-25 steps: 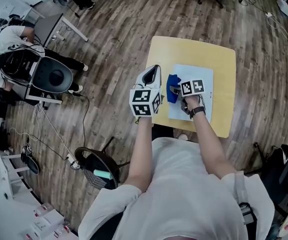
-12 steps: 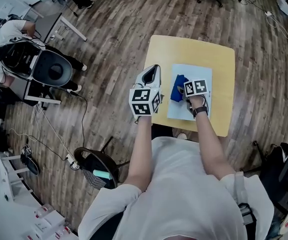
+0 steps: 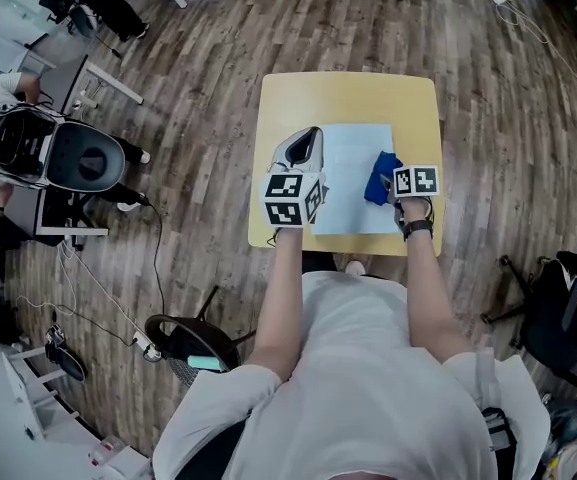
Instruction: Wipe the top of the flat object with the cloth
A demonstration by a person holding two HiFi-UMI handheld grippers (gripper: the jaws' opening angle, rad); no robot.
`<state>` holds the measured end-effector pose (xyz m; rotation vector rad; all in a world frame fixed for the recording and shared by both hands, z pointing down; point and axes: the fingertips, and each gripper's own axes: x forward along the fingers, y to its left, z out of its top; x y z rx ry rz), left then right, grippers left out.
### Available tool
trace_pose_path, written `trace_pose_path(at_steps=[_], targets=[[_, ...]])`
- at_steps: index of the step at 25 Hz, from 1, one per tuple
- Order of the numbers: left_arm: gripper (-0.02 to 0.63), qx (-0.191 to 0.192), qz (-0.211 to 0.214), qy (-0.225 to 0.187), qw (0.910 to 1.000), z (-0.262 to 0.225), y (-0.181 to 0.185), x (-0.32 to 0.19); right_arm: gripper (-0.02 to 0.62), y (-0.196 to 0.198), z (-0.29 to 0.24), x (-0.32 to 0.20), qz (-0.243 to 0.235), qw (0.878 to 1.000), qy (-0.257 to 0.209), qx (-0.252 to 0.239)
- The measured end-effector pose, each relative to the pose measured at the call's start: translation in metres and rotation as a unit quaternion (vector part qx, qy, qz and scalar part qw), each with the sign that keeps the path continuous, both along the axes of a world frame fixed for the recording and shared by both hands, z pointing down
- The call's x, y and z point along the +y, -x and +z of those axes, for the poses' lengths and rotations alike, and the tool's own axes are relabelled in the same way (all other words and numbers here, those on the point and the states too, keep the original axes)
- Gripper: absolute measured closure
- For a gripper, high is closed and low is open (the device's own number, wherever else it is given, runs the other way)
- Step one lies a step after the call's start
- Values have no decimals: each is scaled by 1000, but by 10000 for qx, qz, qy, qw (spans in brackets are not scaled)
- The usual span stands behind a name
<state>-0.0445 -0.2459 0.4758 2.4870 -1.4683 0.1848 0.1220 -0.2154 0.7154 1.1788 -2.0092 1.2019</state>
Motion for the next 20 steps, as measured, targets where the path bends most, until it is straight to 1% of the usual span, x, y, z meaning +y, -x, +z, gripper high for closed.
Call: trace_pose_path(at_steps=[2,5,8,10,13,16,20], targets=[[595,-27,88,15,10000,2,-10,2,537,-14,-1,2,106,9999,-24,48],[595,-56,132,39,9999,3,-17,4,537,-25,-2,4,137,9996,-94,212],[597,-40,75,40,10000,2,-14,5,537,-27,-5,6,153,9991,-199,329],[595,-81,20,62,9999,4,-11,7,537,-22,-12,5,121,9990,-337,254],[595,-197,-115,176,9996,14,1,15,537,5,-29,7,-120,9986,-514,-75],[595,-230,-353,256,9988,19,19,24,537,53,-45,9,-583,9954,-599,-478],[595,-339,-592,277,9973,24,34,39,537,118,-48,25,-1231,9866,-507,-948]])
